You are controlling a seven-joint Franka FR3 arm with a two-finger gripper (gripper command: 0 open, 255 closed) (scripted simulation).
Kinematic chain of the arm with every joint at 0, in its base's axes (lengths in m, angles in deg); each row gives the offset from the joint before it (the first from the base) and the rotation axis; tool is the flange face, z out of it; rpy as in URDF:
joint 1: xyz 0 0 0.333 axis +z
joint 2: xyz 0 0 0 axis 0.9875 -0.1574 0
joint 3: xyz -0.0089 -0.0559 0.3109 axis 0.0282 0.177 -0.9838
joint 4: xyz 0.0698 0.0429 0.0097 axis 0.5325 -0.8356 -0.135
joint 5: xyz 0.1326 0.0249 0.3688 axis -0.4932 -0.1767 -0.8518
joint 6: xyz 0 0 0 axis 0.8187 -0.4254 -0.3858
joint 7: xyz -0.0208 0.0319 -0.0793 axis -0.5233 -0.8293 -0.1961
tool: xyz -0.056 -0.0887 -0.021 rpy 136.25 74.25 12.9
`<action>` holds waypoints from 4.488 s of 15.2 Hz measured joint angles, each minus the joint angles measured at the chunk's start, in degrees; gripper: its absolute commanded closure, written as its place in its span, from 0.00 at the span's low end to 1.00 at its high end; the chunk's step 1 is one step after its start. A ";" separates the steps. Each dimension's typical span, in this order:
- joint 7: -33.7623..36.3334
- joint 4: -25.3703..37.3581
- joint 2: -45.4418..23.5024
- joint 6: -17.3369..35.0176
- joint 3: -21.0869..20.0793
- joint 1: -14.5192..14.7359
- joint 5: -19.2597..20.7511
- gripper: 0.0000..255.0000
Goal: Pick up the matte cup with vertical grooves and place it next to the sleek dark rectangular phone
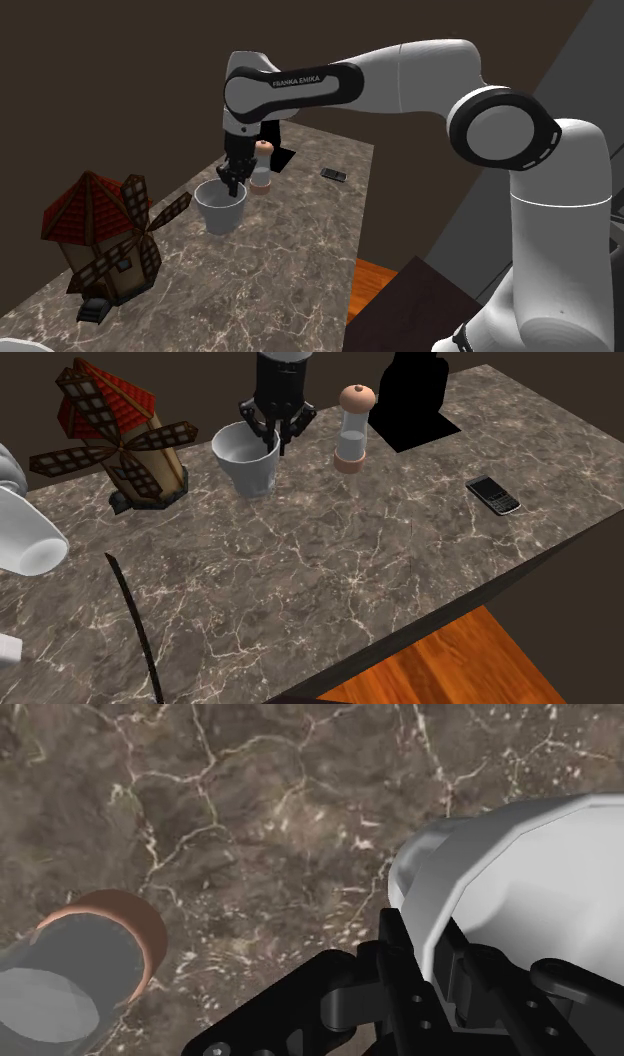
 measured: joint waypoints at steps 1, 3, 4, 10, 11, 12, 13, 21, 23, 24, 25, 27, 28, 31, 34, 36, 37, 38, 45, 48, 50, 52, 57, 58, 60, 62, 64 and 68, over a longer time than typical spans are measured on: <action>0.04 0.42 0.15 -0.57 -0.01 -0.02 -0.01 1.00; 0.19 1.51 0.44 -1.93 -0.05 0.00 -0.03 1.00; 0.13 1.81 0.69 -2.50 -0.04 -0.11 -0.06 1.00; 0.56 5.42 1.38 -6.76 -0.13 -0.09 -0.10 1.00; 0.71 6.25 1.31 -7.50 -0.15 -0.01 -0.07 1.00; 0.83 6.50 1.64 -8.08 -0.20 0.00 -0.11 1.00; 0.93 7.57 1.50 -8.99 -0.20 0.05 -0.08 1.00; 1.71 14.01 1.32 -15.19 -0.30 0.32 0.04 1.00; 1.95 17.04 0.35 -17.23 -0.29 0.55 0.23 1.00; 2.14 18.40 0.01 -18.26 -0.30 0.68 0.30 1.00; 2.28 19.64 -0.26 -19.20 -0.31 0.78 0.35 1.00; 2.49 21.36 -0.29 -20.88 -0.35 0.87 0.37 1.00; 2.58 22.26 -0.57 -21.47 -0.35 0.95 0.42 1.00; 0.11 16.09 3.74 -19.94 0.01 -1.55 -0.47 1.00; -3.14 8.14 9.00 -17.67 0.65 -4.43 -1.55 1.00; -5.65 3.44 12.38 -16.62 1.29 -6.38 -2.25 1.00; -6.83 0.94 14.25 -16.19 1.61 -7.27 -2.61 1.00; -8.33 -1.09 15.78 -15.86 2.09 -8.31 -2.90 1.00; -17.22 -10.57 23.14 -14.90 5.46 -13.75 -3.84 1.00; -20.95 -13.86 25.94 -14.91 7.09 -15.81 -3.90 1.00; -23.83 -15.94 27.67 -14.96 8.43 -17.34 -3.80 1.00; -26.42 -16.16 28.17 -15.57 9.72 -18.73 -3.53 1.00; -32.13 -18.69 30.06 -15.63 12.55 -21.66 -2.85 1.00; -32.54 -19.03 29.82 -15.10 12.71 -21.82 -2.81 1.00; -33.09 -20.64 29.98 -13.74 12.89 -22.00 -2.78 1.00; -33.24 -22.06 29.80 -12.14 12.88 -21.99 -2.80 1.00; -33.54 -23.40 29.80 -10.84 12.94 -22.05 -2.80 1.00; -33.91 -26.14 29.46 -7.78 12.95 -22.06 -2.85 1.00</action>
